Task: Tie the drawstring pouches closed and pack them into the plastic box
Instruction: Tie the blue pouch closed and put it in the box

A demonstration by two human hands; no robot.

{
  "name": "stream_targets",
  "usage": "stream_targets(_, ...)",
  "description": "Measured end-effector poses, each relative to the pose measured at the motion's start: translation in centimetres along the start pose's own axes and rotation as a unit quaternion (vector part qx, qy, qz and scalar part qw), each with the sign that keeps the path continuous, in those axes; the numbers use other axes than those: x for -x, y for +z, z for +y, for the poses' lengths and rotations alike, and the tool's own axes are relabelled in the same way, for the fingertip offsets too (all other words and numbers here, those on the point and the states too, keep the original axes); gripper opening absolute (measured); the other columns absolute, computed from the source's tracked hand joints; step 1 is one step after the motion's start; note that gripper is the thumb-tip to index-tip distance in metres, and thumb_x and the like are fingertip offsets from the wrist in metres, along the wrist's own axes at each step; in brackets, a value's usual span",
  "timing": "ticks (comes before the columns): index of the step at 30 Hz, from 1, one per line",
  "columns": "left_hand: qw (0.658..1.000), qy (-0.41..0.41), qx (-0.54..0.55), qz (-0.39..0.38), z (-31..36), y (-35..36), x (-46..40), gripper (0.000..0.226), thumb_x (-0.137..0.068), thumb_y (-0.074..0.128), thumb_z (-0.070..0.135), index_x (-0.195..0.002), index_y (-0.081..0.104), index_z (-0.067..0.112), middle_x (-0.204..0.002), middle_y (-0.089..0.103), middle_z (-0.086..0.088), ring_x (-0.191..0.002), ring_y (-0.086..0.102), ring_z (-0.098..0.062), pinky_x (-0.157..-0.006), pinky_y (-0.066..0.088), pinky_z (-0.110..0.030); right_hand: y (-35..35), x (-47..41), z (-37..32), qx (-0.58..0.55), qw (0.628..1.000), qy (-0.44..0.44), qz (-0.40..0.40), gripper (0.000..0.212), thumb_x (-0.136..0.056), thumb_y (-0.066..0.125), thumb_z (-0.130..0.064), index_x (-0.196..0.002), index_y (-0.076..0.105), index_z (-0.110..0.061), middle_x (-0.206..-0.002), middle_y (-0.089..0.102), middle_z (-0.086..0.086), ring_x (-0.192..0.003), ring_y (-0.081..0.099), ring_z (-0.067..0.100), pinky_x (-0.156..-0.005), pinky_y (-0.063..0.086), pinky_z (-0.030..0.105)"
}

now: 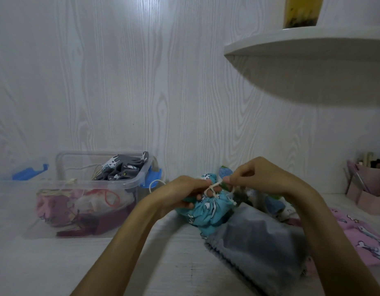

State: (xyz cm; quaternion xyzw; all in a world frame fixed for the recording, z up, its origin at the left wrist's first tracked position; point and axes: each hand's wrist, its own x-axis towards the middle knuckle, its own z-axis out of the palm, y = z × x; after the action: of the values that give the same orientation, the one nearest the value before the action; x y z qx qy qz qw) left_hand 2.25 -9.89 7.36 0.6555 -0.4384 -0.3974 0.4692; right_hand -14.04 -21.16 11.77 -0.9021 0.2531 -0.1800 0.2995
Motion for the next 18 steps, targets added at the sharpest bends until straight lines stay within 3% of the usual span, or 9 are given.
stream_targets(4, 0.996, 0.043, 0.076, -0.014, 0.4, -0.5, 0.6, 0.024, -0.092, 0.055, 0.034, -0.093, 0.073, 0.018, -0.073, 0.063, 0.009, -0.065, 0.050, -0.002, -0.056, 0.037, -0.015, -1.1, 0.9, -0.5, -0.119, 0.993, -0.003, -0.006, 0.022, -0.087, 0.062, -0.033, -0.078, 0.075, -0.017, -0.054, 0.059, -0.002, -0.049, 0.046, 0.004, -0.049, 0.037, 0.011)
stream_targets(7, 0.995, 0.051, 0.087, 0.003, 0.4, -0.6, 0.7, 0.026, -0.089, 0.060, 0.033, -0.104, 0.073, 0.017, -0.085, 0.067, 0.005, -0.078, 0.054, -0.006, -0.059, 0.039, -0.016, -1.3, 1.2, -0.9, -0.104, 0.994, -0.009, -0.017, 0.023, -0.086, 0.060, -0.037, -0.083, 0.076, -0.020, -0.045, 0.046, -0.004, -0.043, 0.034, 0.005, -0.045, 0.030, 0.012)
stream_targets(9, 0.994, 0.049, 0.094, 0.017, 0.3, -0.7, 0.7, 0.024, -0.086, 0.064, 0.029, -0.105, 0.073, 0.017, -0.092, 0.072, 0.004, -0.087, 0.056, -0.011, -0.064, 0.040, -0.019, -1.5, 1.6, -1.3, -0.075, 0.995, -0.020, -0.069, 0.023, -0.082, 0.062, -0.039, -0.087, 0.077, -0.023, -0.046, 0.051, -0.005, -0.043, 0.036, 0.004, -0.046, 0.031, 0.013)
stream_targets(11, 0.994, 0.045, 0.101, 0.025, 0.3, -0.8, 0.9, 0.022, -0.084, 0.067, 0.026, -0.104, 0.073, 0.018, -0.090, 0.073, 0.003, -0.083, 0.060, -0.009, -0.065, 0.043, -0.018, -1.7, 2.1, -1.7, -0.049, 0.986, -0.026, -0.160, 0.025, -0.078, 0.063, -0.041, -0.088, 0.077, -0.024, -0.054, 0.061, -0.006, -0.046, 0.040, 0.004, -0.048, 0.034, 0.013)
stream_targets(13, 0.994, 0.043, 0.098, 0.031, 0.4, -0.8, 1.1, 0.020, -0.082, 0.069, 0.024, -0.100, 0.074, 0.019, -0.084, 0.072, 0.004, -0.071, 0.061, -0.003, -0.057, 0.044, -0.014, -1.7, 2.4, -1.9, -0.023, 0.981, -0.026, -0.190, 0.021, -0.081, 0.061, -0.041, -0.082, 0.077, -0.027, -0.062, 0.066, -0.006, -0.051, 0.043, 0.005, -0.052, 0.036, 0.016)
stream_targets(17, 0.995, 0.045, 0.075, 0.051, 0.5, -0.5, 1.1, 0.021, -0.075, 0.074, 0.025, -0.095, 0.076, 0.019, -0.077, 0.066, 0.003, -0.062, 0.053, -0.003, -0.054, 0.035, -0.016, -0.7, 0.7, -1.1, 0.021, 0.999, -0.048, -0.002, 0.013, -0.087, 0.060, -0.037, -0.088, 0.073, -0.033, -0.082, 0.069, -0.011, -0.070, 0.058, 0.001, -0.067, 0.044, 0.016)
stream_targets(18, 0.994, 0.048, 0.075, 0.056, 0.4, -0.5, 1.0, 0.022, -0.073, 0.075, 0.025, -0.094, 0.076, 0.019, -0.074, 0.064, 0.003, -0.060, 0.051, -0.003, -0.052, 0.034, -0.016, -0.3, 0.2, -0.9, 0.025, 0.997, -0.065, 0.013, 0.010, -0.087, 0.062, -0.033, -0.091, 0.071, -0.035, -0.085, 0.068, -0.012, -0.074, 0.059, 0.001, -0.071, 0.044, 0.017)
